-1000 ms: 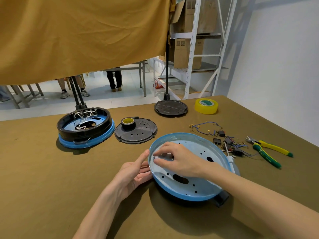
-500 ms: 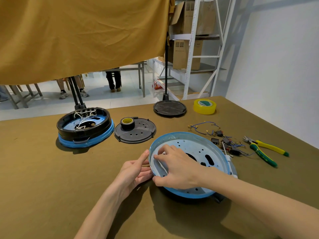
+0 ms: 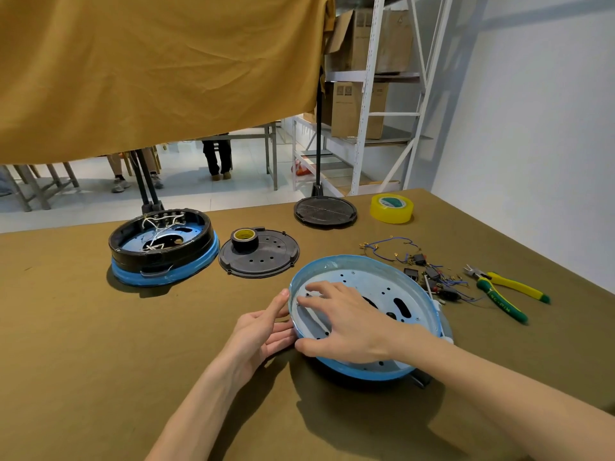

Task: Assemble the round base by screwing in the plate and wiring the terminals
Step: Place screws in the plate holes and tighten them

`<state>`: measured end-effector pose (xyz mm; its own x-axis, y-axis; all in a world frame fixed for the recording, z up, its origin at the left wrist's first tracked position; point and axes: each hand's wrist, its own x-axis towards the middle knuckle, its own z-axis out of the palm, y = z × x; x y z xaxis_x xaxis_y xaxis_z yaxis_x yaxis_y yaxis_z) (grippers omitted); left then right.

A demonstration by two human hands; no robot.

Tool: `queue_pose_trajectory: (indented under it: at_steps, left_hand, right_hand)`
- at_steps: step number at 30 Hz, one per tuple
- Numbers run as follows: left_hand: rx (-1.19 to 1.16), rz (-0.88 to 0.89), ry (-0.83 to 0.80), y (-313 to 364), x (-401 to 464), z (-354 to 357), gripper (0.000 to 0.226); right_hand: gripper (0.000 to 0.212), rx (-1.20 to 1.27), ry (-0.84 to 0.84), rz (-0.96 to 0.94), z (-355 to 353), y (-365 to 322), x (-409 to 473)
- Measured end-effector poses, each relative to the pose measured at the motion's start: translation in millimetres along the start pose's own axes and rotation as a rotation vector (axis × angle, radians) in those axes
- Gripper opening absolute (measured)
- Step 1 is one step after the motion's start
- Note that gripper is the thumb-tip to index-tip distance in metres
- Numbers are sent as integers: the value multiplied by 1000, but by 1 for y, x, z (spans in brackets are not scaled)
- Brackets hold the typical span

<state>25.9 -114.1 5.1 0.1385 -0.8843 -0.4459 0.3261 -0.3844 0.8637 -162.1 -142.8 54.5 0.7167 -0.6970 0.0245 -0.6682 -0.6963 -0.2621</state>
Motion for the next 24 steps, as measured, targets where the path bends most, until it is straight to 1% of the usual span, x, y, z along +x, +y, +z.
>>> queue_pose_trajectory:
  at_steps: [3, 6, 8, 10, 15, 18, 20, 22, 24]
  left_hand:
    - [-62, -65, -66, 1, 1, -6, 68]
    - [-91, -85, -99, 2, 2, -8, 71]
    - [-102, -92, -108, 2, 2, -10, 74]
    - [-105, -98, -118, 2, 4, -10, 76]
    - [-98, -81, -118, -1, 6, -11, 80]
    - [-98, -72, -110, -3, 7, -10, 78]
    - [-76, -62, -101, -3, 8, -9, 79]
    - [-61, -59, -84, -2, 8, -7, 78]
    - [-63, -55, -69, -2, 8, -7, 73]
  right_hand:
    - [80, -89, -10, -39, 1, 0, 0]
    - [80, -82, -9, -25, 2, 0, 1]
    - [77, -84, -4, -51, 1, 1, 3]
    - [79, -89, -40, -46, -1, 2, 4]
    - [89, -117, -115, -31, -5, 2, 3]
    - [82, -140, -87, -20, -7, -1, 1]
    - [90, -194, -124, -67, -3, -4, -1]
    - [99, -250, -169, -41, 2, -7, -3]
    - [96, -236, -150, -9, 1, -7, 0]
